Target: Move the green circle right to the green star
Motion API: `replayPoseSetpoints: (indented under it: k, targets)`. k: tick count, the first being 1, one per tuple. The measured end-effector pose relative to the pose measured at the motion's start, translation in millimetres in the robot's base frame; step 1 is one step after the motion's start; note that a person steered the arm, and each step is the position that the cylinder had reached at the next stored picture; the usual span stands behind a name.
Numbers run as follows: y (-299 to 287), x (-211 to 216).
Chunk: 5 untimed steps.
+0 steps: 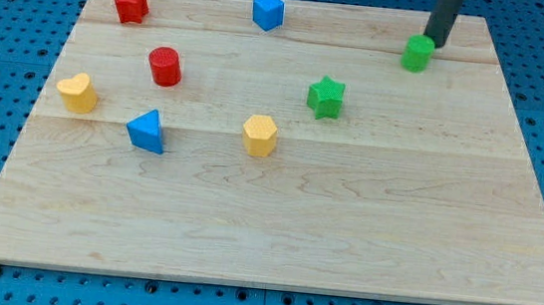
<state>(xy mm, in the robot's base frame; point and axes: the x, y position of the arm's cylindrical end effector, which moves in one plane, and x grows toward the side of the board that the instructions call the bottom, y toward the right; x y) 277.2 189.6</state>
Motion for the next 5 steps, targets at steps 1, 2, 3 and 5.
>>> replayPoseSetpoints:
  k: [1, 2, 3, 5]
  targets:
    - [-71.8, 36.5]
    - [-82.0, 50.6]
    - [-67.6, 50.1]
    - [-33.4, 91.4]
